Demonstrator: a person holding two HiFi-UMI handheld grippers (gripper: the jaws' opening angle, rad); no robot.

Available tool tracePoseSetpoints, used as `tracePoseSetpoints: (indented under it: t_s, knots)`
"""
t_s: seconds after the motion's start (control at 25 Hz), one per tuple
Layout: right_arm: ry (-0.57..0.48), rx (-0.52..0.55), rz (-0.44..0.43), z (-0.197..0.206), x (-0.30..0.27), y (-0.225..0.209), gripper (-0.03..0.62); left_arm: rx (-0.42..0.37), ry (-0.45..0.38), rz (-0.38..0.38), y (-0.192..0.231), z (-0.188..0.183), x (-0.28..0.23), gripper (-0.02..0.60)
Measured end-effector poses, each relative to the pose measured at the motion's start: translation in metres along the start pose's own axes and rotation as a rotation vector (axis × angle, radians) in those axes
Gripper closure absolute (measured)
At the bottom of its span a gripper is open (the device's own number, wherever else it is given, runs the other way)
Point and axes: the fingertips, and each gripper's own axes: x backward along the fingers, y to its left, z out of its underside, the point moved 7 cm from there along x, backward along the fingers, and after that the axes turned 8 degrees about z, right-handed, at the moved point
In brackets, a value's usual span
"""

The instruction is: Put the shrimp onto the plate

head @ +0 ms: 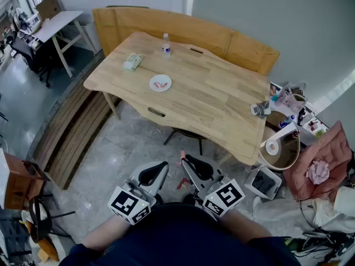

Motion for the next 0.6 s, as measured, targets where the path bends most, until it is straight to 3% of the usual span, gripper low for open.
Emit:
tracePoseSetpoints:
  t_s: [0.6]
  knots:
    - [0.001,-0.013,-0.013,0.003,0.008,-0.012,0.534,0.0,0.003,-0.014,-0.009,0.003,-0.011,0.578]
